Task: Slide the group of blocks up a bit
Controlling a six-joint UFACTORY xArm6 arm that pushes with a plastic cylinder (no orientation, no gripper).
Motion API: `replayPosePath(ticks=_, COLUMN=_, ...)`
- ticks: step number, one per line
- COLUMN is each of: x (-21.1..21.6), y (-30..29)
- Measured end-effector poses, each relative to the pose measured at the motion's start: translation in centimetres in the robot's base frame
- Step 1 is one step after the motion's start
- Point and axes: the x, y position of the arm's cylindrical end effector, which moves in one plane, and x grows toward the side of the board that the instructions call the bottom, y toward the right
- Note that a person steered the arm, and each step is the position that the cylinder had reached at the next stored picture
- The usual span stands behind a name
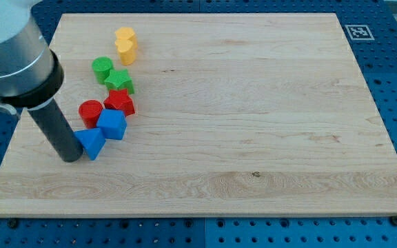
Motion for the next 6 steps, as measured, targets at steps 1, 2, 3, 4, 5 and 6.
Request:
replayPosePath(ticks=1, x=2.1, y=0.4)
replayPosePath(ticks=2, x=1.9, y=1.7)
replayPosePath(ticks=3, x=-0.1, y=2.3)
replayPosePath(ticks=4, x=-2.0, y=2.8)
replayPosePath(ticks=5, x=-3.3, y=3.2)
replayPosePath(ticks=6, x=-4.0, y=3.2)
